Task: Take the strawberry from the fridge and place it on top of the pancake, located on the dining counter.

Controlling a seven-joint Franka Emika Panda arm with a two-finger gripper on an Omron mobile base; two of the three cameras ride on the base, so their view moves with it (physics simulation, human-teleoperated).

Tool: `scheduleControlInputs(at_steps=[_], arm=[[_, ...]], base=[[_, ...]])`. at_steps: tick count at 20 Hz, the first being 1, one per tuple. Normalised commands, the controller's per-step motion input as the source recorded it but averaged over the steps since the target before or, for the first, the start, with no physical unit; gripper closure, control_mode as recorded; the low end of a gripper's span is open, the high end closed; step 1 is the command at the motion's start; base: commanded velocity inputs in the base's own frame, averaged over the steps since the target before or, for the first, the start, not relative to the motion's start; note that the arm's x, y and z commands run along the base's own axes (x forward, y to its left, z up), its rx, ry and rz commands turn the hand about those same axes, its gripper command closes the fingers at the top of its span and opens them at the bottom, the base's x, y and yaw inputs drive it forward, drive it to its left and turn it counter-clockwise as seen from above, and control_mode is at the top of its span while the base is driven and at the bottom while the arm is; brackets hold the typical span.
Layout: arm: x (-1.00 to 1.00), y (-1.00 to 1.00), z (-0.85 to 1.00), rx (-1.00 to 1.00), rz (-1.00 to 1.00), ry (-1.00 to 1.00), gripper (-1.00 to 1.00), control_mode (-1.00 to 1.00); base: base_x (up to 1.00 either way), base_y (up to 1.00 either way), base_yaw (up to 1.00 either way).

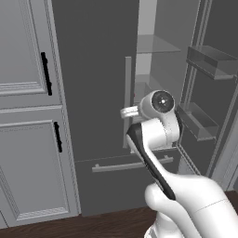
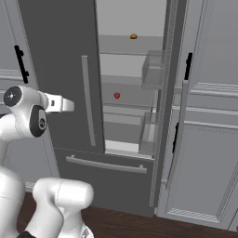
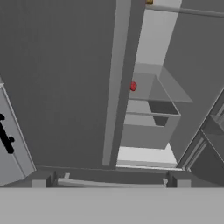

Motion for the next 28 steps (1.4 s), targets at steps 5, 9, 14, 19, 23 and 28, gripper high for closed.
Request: scheduleControlInputs(at_steps=[5, 9, 14, 19, 23, 28], arm=[[0.36, -0.21, 0.37, 0.07, 0.0, 0.0, -1.0, -1.0], [0.3, -0.1, 0.2, 0.05, 0.0, 0.0, -1.0, -1.0], [0.48, 0.01, 0.05, 0.01, 0.0, 0.01, -1.0, -1.0], [0.61, 0.0, 0.0, 0.01, 0.0, 0.0, -1.0, -1.0], [0.63, 0.0, 0.0, 0.0, 0.0, 0.0, -1.0, -1.0], [0.63, 0.0, -0.05, 0.0, 0.0, 0.0, -1.0, -1.0]], base=[[0.0, 0.0, 0.0], [0.0, 0.0, 0.0], [0.0, 0.0, 0.0], [0.0, 0.0, 0.0], [0.0, 0.0, 0.0], [0.0, 0.0, 0.0]])
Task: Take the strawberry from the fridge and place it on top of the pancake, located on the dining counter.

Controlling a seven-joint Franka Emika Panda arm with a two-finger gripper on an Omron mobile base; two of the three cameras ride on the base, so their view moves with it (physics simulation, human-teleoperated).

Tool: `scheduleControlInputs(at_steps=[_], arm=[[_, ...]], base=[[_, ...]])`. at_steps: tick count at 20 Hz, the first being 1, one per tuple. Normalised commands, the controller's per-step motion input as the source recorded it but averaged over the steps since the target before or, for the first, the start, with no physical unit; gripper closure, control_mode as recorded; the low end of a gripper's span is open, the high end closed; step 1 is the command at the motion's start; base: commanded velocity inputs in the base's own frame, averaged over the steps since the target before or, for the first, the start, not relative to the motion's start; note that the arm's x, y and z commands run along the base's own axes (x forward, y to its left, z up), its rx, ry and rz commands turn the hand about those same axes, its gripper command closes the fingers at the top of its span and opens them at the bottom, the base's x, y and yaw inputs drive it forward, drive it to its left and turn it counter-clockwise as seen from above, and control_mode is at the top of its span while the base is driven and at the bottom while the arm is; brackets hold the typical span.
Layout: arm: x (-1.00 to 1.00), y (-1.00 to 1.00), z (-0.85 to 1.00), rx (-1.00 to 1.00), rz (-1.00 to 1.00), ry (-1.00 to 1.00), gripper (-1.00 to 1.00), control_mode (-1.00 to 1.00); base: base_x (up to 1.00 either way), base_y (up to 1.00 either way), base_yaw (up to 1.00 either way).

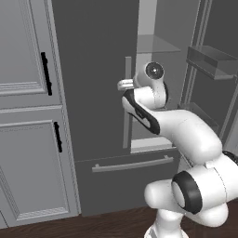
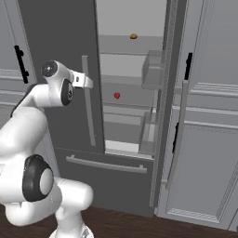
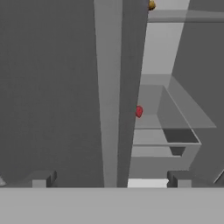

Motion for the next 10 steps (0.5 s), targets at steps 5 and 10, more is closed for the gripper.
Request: scheduleControlInputs(at_steps=[5, 10], arm=[[0.62, 0.0, -0.09, 0.0, 0.0, 0.0, -1.0, -1.0], [0.59, 0.02, -0.21, 0.0, 0.0, 0.0, -1.0, -1.0]], base=[[0.0, 0.0, 0.0], [0.0, 0.0, 0.0]])
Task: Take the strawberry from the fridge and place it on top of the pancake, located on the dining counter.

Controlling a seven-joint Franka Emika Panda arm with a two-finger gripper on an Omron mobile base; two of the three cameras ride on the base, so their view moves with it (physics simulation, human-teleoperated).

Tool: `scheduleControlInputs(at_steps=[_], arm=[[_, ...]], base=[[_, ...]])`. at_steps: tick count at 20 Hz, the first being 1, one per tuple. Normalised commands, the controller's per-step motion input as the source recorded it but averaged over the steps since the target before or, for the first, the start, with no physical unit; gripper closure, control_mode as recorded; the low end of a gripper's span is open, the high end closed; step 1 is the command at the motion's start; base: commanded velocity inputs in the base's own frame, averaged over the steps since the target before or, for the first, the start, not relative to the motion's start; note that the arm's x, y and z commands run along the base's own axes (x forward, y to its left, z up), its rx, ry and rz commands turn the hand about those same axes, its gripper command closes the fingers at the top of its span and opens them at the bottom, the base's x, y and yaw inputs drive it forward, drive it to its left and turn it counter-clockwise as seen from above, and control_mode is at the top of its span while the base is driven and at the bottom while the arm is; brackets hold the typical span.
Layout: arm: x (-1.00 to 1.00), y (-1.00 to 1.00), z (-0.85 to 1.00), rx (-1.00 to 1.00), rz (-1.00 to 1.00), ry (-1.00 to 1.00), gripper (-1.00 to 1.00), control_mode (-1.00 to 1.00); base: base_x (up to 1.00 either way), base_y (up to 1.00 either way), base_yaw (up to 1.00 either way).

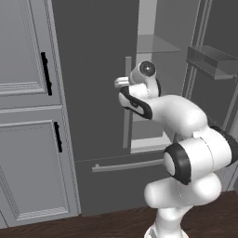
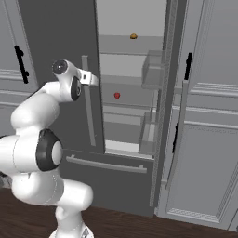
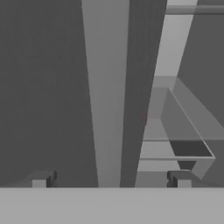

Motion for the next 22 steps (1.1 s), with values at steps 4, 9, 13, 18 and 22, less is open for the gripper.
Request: scheduleControlInputs(at_steps=[4, 9, 13, 18, 22], arm=[[0.46, 0.17, -0.33, 0.0, 0.0, 0.0, -1.0, -1.0], [0.46, 0.07, -0.28, 0.0, 0.0, 0.0, -1.0, -1.0], [0.52, 0.0, -0.19, 0.0, -0.02, 0.0, -1.0, -1.0], [0.53, 0.0, -0.24, 0.0, -0.01, 0.02, -1.0, -1.0], [0.56, 0.0, -0.27, 0.0, -0.01, 0.04, 1.0, -1.0]], base=[[0.0, 0.0, 0.0], [0.0, 0.0, 0.0], [0.0, 0.0, 0.0], [0.0, 0.0, 0.0], [0.0, 0.0, 0.0]])
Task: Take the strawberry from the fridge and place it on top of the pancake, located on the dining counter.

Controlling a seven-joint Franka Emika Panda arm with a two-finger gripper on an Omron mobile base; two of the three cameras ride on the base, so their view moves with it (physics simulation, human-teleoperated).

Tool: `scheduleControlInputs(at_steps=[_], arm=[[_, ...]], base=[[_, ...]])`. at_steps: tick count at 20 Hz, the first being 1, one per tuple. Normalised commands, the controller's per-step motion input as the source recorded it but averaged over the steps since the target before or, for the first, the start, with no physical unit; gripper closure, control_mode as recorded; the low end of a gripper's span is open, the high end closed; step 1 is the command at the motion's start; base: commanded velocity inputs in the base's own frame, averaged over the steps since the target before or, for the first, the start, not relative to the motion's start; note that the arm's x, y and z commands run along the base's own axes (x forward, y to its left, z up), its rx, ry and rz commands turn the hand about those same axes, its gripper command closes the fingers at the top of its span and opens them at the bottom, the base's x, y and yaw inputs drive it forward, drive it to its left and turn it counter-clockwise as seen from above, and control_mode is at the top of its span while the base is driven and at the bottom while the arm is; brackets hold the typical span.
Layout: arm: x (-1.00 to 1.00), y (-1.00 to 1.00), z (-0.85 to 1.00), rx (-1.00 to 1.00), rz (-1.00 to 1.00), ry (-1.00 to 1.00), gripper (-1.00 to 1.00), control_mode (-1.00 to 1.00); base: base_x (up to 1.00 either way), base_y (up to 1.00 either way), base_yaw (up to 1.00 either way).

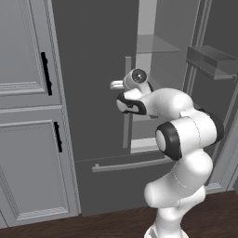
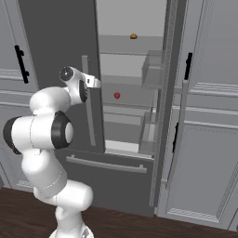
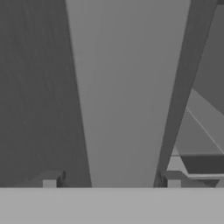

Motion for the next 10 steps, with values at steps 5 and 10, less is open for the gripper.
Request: scheduleControlInputs(at_steps=[5, 10], arm=[[0.02, 0.04, -0.03, 0.0, 0.0, 0.0, 1.0, -1.0], [-0.69, 0.24, 0.07, -0.03, -0.02, 0.0, 1.0, -1.0]], base=[[0.0, 0.0, 0.0], [0.0, 0.0, 0.0]])
